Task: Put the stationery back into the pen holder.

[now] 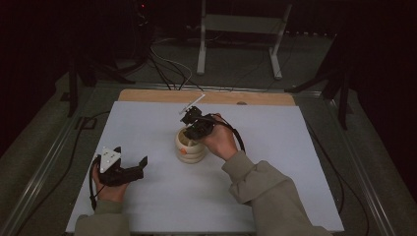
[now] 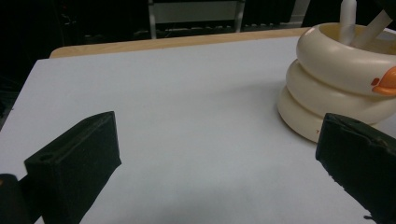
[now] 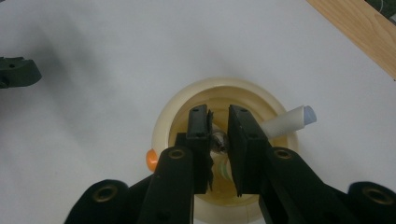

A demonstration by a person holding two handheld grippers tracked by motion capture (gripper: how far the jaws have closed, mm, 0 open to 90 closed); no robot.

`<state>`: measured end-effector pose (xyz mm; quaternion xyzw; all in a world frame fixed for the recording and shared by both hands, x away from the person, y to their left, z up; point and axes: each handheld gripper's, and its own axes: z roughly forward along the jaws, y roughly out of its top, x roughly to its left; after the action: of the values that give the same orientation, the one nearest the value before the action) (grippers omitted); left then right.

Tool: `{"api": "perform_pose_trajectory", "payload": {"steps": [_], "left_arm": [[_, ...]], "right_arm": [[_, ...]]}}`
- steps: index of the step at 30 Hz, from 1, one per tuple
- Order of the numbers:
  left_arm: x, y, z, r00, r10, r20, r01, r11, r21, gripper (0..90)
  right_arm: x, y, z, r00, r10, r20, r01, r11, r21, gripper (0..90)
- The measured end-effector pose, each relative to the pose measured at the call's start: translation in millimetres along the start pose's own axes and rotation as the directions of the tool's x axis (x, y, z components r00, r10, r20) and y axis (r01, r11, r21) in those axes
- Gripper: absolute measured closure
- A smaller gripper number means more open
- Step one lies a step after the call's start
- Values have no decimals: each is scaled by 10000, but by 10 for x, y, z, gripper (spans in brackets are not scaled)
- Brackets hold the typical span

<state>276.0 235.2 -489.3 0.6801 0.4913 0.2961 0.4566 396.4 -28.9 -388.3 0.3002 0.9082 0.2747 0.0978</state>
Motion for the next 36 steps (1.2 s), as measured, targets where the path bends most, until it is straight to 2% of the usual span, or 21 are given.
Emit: {"api": "perform_pose_trajectory", "payload": {"steps": [7,9,13,15,19,24,29,36], "left_arm": [[0,0,-1,10000,3,-7,-3,10000,-4,4],[0,-1,1,10000,15,-5,-15,10000,19,3],[0,0,-1,10000,-11,-8,11,10000,-2,4],[1,0,-1,10000,-4,-13,4,10000,1,4],[-1,0,1,10000,19,-6,-19,10000,34,4],[-2,-1,1,10000,14,-11,-14,10000,17,4],[2,1,-6,10000,-15,-14,15,10000,-24,4],[-8,-1,1,10000,46,-34,-46,10000,-8,3]], "right_arm": [[5,-12,18,10000,7,-60,-6,10000,47,788],[8,-19,24,10000,12,-80,-12,10000,69,748],[2,-21,20,9998,186,75,-184,9996,-231,492],[12,-18,-6,9989,193,430,-171,9986,-509,351],[20,-10,-46,9949,455,902,-381,9959,-821,148],[4,-31,-58,9926,531,1094,-433,9950,-898,83],[-44,-80,-74,9933,742,890,-645,9921,-1079,36],[-158,-218,-196,9905,1106,823,-957,9813,-1672,11]]}}
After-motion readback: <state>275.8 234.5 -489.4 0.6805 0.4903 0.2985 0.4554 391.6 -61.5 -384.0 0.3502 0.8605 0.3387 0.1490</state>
